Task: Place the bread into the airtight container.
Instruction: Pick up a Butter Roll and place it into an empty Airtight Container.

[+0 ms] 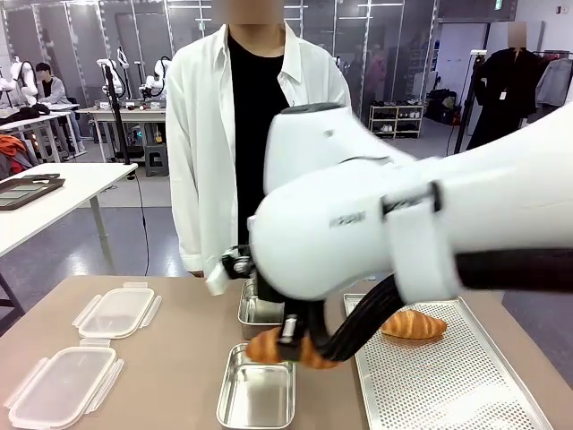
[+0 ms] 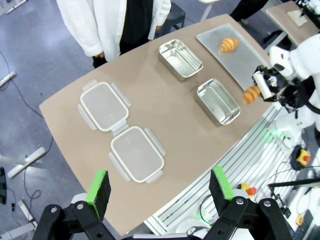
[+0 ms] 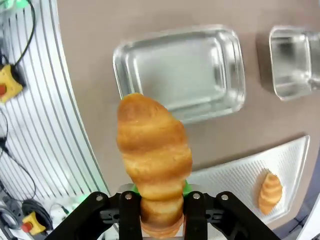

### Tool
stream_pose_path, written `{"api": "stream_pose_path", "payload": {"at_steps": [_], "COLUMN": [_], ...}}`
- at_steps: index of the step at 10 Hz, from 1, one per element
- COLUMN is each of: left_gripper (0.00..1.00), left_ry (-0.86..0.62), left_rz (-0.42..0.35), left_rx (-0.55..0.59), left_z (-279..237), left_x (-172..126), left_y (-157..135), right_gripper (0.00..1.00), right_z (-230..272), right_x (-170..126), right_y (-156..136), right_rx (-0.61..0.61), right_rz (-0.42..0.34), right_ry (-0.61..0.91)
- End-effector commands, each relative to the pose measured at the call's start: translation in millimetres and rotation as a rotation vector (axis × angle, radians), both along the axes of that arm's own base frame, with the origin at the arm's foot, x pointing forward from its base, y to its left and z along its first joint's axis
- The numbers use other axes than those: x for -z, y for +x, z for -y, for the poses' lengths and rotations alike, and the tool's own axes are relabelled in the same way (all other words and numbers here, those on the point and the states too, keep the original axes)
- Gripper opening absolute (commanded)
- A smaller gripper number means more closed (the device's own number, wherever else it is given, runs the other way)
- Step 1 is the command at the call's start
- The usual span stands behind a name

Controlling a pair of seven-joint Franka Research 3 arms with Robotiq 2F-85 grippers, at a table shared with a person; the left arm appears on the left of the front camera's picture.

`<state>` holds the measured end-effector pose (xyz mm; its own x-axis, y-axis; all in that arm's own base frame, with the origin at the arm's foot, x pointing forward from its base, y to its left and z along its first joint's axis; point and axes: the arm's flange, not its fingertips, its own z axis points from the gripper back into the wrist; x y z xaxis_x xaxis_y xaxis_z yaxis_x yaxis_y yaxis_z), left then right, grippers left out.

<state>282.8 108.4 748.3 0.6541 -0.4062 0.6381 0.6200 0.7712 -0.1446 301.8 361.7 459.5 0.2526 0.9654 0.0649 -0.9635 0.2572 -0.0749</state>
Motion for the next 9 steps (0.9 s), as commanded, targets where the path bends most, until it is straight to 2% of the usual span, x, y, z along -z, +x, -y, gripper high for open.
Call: {"api": "stream_pose_path", "payload": {"at_steps": [1, 2, 3, 4, 8, 9], "left_gripper": [1.00, 1.00, 1.00, 1.00, 1.00, 1.00], "left_ry": [0.002, 0.002, 0.002, 0.002, 0.002, 0.002], "left_rz": [0.012, 0.012, 0.012, 0.012, 0.012, 0.012], "left_rx": [0.019, 0.019, 0.019, 0.019, 0.019, 0.019], "left_z": [0, 0, 0, 0, 0, 0], "left_x": [-1, -1, -1, -1, -1, -1], "left_y": [-2, -2, -2, -2, -2, -2], "right_gripper": [0.20, 0.20, 0.20, 0.20, 0.20, 0.23], "right_z": [-24, -30, -29, -26, -26, -29], "right_x": [7, 9, 8, 9, 9, 10], "right_y": [7, 10, 12, 0, 0, 5], "right_rx": [0.025, 0.056, 0.076, 0.008, 0.008, 0.019], "right_rz": [0.018, 0.005, 0.023, -0.004, -0.004, -0.003], "right_ry": [-0.008, 0.012, -0.007, 0.011, 0.011, 0.010]}}
